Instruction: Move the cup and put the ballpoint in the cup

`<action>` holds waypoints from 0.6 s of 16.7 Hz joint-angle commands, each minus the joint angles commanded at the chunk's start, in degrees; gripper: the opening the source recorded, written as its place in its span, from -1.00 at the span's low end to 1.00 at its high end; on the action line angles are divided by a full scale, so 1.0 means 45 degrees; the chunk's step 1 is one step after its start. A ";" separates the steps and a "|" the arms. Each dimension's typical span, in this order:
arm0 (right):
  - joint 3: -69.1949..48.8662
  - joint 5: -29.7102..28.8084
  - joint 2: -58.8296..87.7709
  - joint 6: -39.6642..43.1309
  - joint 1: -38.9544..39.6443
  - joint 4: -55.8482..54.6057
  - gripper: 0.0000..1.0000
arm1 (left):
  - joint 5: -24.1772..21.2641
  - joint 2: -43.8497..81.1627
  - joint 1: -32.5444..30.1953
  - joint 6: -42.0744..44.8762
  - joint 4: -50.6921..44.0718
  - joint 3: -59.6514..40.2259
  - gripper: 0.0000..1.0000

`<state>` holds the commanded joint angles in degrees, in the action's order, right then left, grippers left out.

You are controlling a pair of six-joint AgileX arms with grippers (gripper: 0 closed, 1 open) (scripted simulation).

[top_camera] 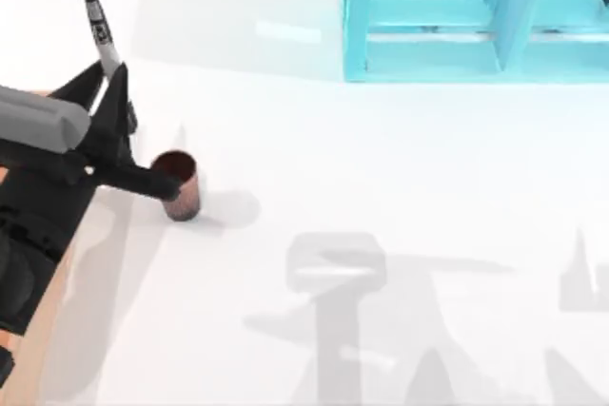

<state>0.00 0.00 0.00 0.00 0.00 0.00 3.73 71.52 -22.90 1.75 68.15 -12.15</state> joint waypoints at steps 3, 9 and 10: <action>0.0000 0.0000 0.0000 0.0000 0.0000 0.0000 1.00 | -0.0068 0.0934 0.0042 -0.0014 0.0739 -0.0485 -1.00; 0.0000 0.0000 0.0000 0.0000 0.0000 0.0000 1.00 | -0.0221 0.3665 0.0188 -0.0033 0.2215 -0.1428 -1.00; 0.0000 0.0000 0.0000 0.0000 0.0000 0.0000 1.00 | -0.0230 0.3704 0.0198 -0.0035 0.2253 -0.1466 -1.00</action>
<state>0.00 0.00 0.00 0.00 0.00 0.00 2.69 88.19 -22.01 1.60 78.29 -18.74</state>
